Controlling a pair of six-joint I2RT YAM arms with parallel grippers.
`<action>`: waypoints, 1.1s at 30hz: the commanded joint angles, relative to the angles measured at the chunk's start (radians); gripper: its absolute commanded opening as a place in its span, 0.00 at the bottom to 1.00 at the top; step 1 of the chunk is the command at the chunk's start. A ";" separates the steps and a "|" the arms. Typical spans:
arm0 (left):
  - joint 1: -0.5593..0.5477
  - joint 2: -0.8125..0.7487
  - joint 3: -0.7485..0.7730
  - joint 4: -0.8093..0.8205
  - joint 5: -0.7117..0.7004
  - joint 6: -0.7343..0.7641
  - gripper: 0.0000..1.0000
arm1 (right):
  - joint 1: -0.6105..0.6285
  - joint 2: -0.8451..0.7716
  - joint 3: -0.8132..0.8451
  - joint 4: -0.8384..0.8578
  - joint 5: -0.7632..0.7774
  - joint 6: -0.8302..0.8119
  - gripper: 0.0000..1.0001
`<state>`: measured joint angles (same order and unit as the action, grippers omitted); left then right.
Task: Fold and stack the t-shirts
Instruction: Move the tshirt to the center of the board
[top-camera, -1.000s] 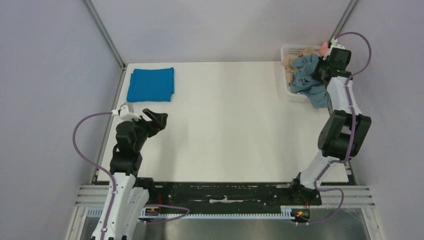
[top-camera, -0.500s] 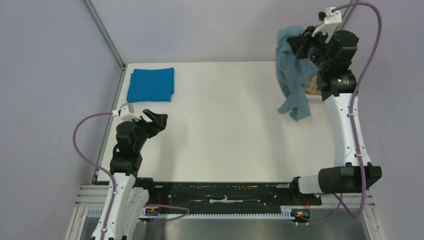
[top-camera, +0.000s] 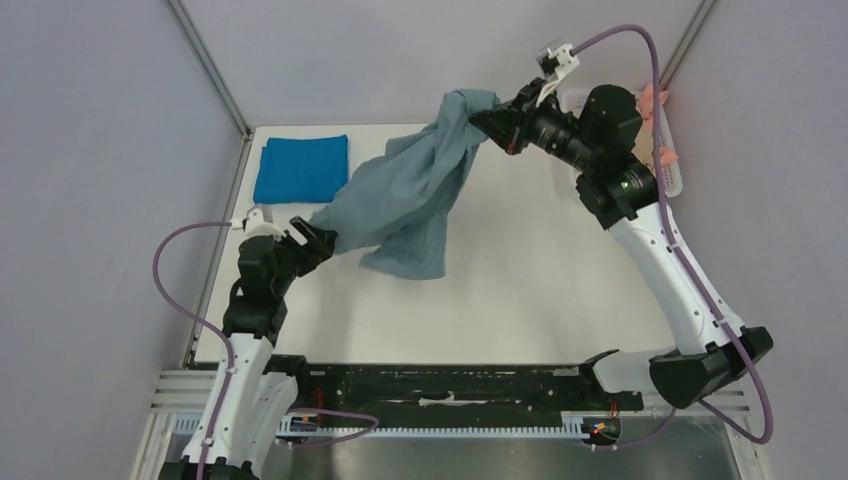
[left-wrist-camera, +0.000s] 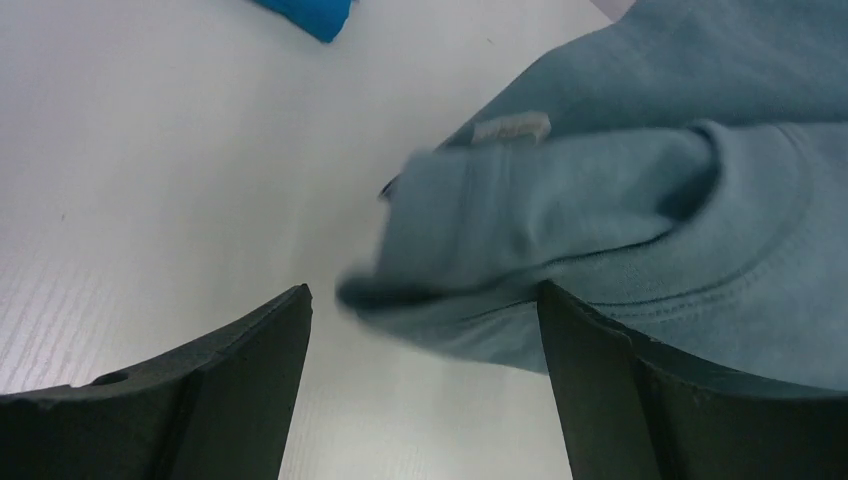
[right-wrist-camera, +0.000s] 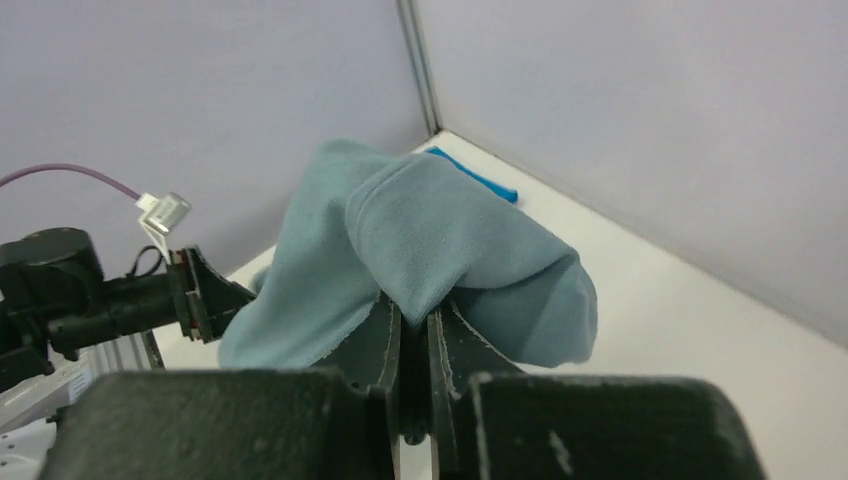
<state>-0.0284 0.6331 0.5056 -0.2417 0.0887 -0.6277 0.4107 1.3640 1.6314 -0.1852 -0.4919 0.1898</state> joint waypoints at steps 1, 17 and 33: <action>-0.001 -0.006 0.037 -0.005 -0.015 -0.005 0.89 | -0.011 -0.139 -0.246 0.093 0.196 0.093 0.00; -0.001 0.211 0.055 -0.076 0.054 -0.077 0.89 | -0.053 -0.370 -0.975 -0.012 0.915 0.091 0.98; -0.073 0.757 0.134 0.177 0.176 -0.067 0.78 | -0.049 -0.262 -1.001 0.178 0.570 -0.162 0.98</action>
<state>-0.0868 1.3190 0.5682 -0.1608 0.2337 -0.6880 0.3561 1.0264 0.5797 -0.0563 0.1307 0.0856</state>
